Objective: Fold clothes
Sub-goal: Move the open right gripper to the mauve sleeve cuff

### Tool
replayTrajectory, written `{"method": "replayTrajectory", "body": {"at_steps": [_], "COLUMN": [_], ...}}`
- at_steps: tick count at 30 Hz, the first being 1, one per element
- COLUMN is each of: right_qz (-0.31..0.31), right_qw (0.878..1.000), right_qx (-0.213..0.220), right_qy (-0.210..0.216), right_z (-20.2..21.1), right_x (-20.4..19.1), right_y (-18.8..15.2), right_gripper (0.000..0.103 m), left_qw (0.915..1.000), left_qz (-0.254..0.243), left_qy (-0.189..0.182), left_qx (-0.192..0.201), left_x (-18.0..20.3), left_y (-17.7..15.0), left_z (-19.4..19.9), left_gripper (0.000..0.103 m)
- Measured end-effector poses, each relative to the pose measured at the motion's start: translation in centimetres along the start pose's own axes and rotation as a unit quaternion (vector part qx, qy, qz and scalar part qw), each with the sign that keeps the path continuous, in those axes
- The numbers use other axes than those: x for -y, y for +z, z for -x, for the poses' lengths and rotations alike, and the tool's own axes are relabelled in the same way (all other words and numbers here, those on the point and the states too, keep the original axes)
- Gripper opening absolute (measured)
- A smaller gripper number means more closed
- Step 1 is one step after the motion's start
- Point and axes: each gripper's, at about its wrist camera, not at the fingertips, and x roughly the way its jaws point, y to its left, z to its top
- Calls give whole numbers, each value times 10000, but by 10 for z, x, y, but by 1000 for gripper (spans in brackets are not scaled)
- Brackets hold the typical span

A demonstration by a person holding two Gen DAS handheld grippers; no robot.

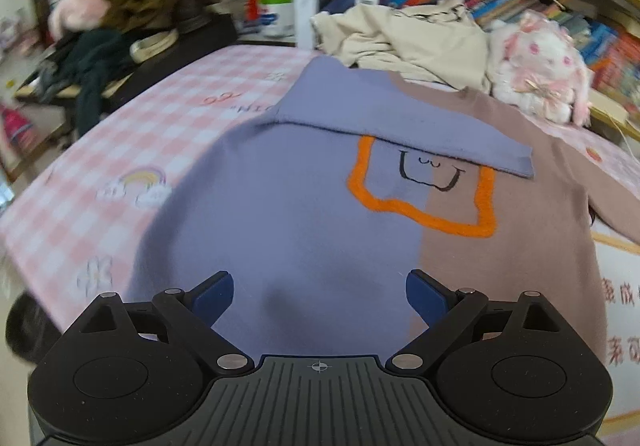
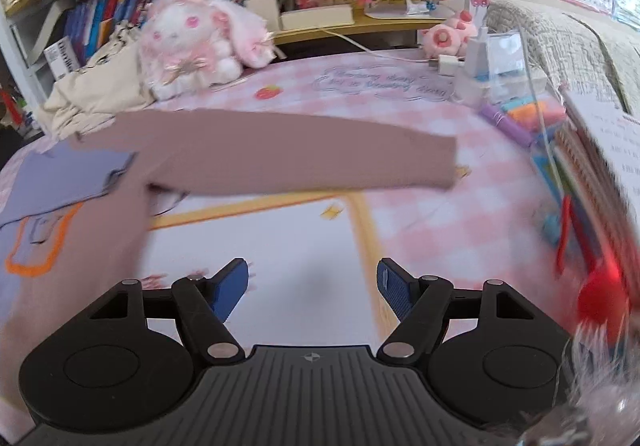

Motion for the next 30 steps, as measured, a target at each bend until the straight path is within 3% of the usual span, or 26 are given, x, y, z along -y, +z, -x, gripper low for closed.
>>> {"method": "replayTrajectory", "body": {"at_steps": [4, 11, 20, 24, 30], "right_qz": [-13, -217, -511, -613, -741], "right_qw": [9999, 9993, 9978, 9967, 9957], "right_qx": [-102, -205, -291, -351, -253], "right_qy": [58, 214, 310, 394, 495], "right_z": [-19, -41, -46, -50, -60], "right_x": [35, 72, 94, 101, 104], "right_y": [16, 43, 46, 44, 51], "right_gripper": [68, 67, 65, 55, 51], "left_qw": [9994, 9984, 9967, 9966, 9958], "left_qz": [169, 50, 19, -80, -258], "left_qy": [279, 541, 800, 817, 871], "left_qx": [115, 173, 122, 102, 118], "left_x": [21, 40, 52, 57, 62], "left_y": [-17, -29, -32, -34, -37], "left_z": [19, 43, 51, 51, 56], "left_gripper": [95, 96, 99, 99, 99]}}
